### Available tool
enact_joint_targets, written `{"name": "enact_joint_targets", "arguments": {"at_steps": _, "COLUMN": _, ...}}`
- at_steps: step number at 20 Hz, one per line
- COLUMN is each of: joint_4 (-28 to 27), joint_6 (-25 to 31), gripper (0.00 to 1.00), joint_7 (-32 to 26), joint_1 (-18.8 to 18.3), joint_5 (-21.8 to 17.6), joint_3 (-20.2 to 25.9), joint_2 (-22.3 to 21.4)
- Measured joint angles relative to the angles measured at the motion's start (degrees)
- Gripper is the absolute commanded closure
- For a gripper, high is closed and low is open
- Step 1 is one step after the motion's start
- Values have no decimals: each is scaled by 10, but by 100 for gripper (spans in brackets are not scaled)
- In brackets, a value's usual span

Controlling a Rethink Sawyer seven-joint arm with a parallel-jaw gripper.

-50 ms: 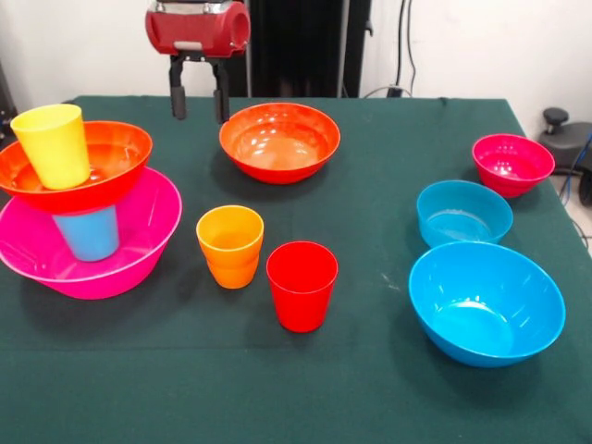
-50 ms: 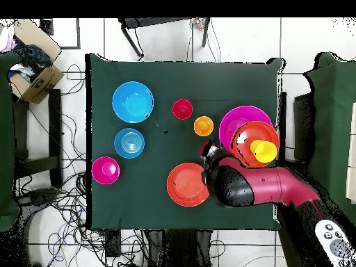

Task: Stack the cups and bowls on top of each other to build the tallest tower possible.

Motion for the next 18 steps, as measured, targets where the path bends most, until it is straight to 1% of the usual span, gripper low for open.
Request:
{"name": "enact_joint_targets", "arguments": {"at_steps": 1, "joint_4": -2, "joint_6": 3, "gripper": 0, "joint_7": -1, "joint_1": 0, "joint_5": 0, "joint_3": 2, "joint_2": 0}}
{"name": "enact_joint_targets", "arguments": {"at_steps": 2, "joint_4": -18, "joint_6": 27, "gripper": 0, "joint_7": -10, "joint_1": 2, "joint_5": -1, "joint_3": 12, "joint_2": 0}}
{"name": "enact_joint_targets", "arguments": {"at_steps": 4, "joint_4": -24, "joint_6": 38, "gripper": 0, "joint_7": -13, "joint_1": 2, "joint_5": -1, "joint_3": 17, "joint_2": 0}}
{"name": "enact_joint_targets", "arguments": {"at_steps": 6, "joint_4": -39, "joint_6": 63, "gripper": 0, "joint_7": -16, "joint_1": 2, "joint_5": -2, "joint_3": 31, "joint_2": 0}}
{"name": "enact_joint_targets", "arguments": {"at_steps": 13, "joint_4": -64, "joint_6": 92, "gripper": 0, "joint_7": -17, "joint_1": 4, "joint_5": -2, "joint_3": 65, "joint_2": 13}}
{"name": "enact_joint_targets", "arguments": {"at_steps": 18, "joint_4": -83, "joint_6": 114, "gripper": 0, "joint_7": -17, "joint_1": 18, "joint_5": -2, "joint_3": 67, "joint_2": 34}}
